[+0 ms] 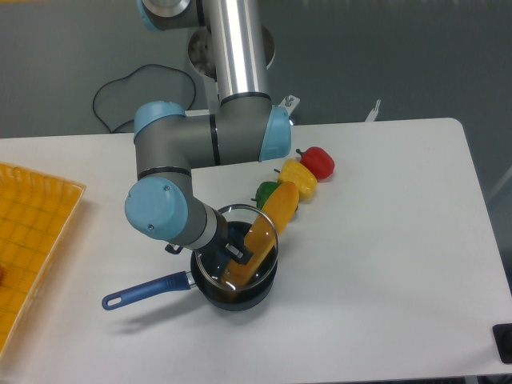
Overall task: Close the pot lid
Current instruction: 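Press the lid down onto the saucepan, tilting it against the spatula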
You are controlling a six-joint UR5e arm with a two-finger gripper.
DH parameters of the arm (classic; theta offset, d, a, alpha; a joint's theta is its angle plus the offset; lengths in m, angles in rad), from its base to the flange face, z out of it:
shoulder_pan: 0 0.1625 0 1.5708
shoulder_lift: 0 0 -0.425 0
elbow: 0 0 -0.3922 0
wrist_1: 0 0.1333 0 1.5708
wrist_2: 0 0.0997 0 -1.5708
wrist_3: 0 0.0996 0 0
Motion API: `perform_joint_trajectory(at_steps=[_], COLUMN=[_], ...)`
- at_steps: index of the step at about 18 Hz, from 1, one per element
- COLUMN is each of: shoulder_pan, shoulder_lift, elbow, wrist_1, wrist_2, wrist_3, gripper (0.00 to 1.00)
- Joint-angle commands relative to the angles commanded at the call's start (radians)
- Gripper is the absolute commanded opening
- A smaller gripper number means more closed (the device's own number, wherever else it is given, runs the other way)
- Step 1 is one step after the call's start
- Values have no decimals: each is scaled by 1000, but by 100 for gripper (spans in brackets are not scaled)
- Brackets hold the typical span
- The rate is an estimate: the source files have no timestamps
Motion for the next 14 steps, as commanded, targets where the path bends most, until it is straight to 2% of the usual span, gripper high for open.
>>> perform_joint_trajectory(at_steps=[5,10,14], shoulder_pan=[0,0,-2], shoulder_lift=[-12,-15,-18], elbow=[11,11,11], wrist_1=[6,9,9], wrist_2=[0,2,25], wrist_3=[-8,-8,-8], gripper=[54,68,72])
